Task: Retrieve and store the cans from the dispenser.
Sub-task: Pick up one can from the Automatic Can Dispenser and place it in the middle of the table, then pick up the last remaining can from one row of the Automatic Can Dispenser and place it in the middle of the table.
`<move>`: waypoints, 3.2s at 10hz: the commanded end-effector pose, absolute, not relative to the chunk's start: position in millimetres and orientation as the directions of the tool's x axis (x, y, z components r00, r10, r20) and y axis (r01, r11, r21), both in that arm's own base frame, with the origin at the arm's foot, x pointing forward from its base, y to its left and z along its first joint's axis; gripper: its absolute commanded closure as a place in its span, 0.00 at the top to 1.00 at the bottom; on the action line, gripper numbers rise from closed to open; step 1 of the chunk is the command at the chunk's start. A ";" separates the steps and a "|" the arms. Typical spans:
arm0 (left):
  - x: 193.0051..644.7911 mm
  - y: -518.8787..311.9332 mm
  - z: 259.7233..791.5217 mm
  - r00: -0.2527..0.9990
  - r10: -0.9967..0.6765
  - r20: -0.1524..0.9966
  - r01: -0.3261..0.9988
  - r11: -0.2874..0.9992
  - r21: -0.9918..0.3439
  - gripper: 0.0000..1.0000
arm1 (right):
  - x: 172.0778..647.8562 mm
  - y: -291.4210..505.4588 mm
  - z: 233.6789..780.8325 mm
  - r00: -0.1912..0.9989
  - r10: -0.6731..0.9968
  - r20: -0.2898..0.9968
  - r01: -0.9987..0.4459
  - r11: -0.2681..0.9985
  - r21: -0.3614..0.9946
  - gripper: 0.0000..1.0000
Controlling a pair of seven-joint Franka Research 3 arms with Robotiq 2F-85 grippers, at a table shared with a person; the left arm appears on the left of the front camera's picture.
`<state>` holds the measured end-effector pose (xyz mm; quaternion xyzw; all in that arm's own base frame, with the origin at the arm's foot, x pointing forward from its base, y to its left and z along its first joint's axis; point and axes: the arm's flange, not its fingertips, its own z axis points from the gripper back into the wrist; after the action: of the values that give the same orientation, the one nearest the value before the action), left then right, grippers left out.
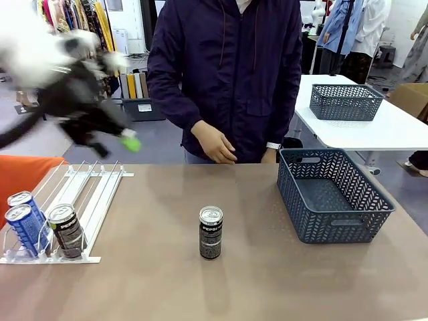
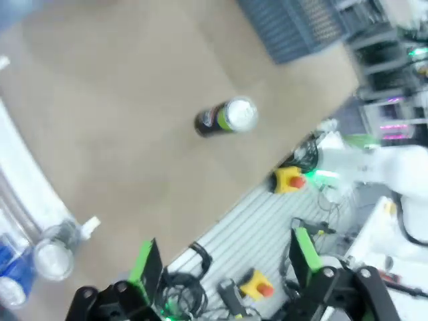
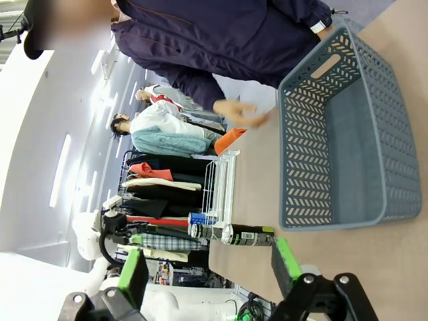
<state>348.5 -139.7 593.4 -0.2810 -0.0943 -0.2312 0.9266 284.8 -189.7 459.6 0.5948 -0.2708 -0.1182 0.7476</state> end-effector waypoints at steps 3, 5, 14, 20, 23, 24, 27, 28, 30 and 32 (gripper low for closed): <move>332.1 73.5 538.1 0.961 -0.044 0.273 0.261 0.464 -0.846 1.00 | 284.5 -189.3 462.8 0.822 -0.503 0.266 -0.156 0.249 0.956 1.00; 308.4 114.9 499.6 0.952 0.124 0.278 0.227 0.322 -0.919 1.00 | 284.5 -189.3 462.8 0.822 -0.503 0.266 -0.156 0.249 0.956 1.00; 303.4 127.1 511.6 0.964 0.061 0.258 0.214 0.398 -0.892 1.00 | 284.5 -189.3 462.8 0.822 -0.503 0.266 -0.156 0.249 0.956 1.00; 303.4 127.1 511.6 0.964 0.061 0.258 0.214 0.398 -0.892 1.00 | 284.5 -189.3 462.8 0.822 -0.503 0.266 -0.156 0.249 0.956 1.00; 307.8 72.8 520.4 0.988 -0.043 0.148 0.131 0.737 -0.663 1.00 | 284.5 -189.3 462.8 0.822 -0.503 0.266 -0.156 0.249 0.956 1.00; 314.7 50.7 516.8 0.995 -0.040 0.094 0.084 0.837 -0.540 1.00 | 284.5 -189.3 462.8 0.822 -0.503 0.266 -0.156 0.249 0.956 1.00; 345.5 0.5 491.7 0.998 -0.039 -0.042 0.021 0.935 -0.353 1.00 | 284.5 -189.3 462.8 0.822 -0.503 0.266 -0.156 0.249 0.956 1.00; 354.2 -17.6 479.9 0.996 0.023 -0.086 -0.047 0.954 -0.296 1.00 | 284.5 -189.3 462.8 0.822 -0.503 0.266 -0.156 0.249 0.956 1.00; 364.0 -47.5 458.7 0.992 0.109 -0.060 -0.118 0.975 -0.188 1.00 | 284.5 -189.3 462.8 0.822 -0.503 0.266 -0.156 0.249 0.956 1.00; 372.1 -53.7 446.4 0.991 0.135 -0.023 -0.137 0.981 -0.138 1.00 | 284.5 -189.3 462.8 0.822 -0.503 0.266 -0.156 0.249 0.956 1.00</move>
<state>371.5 -56.2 451.1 -0.0922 0.0179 0.0561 0.9940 284.9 -189.5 459.9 0.5949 -0.2705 -0.1176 0.7478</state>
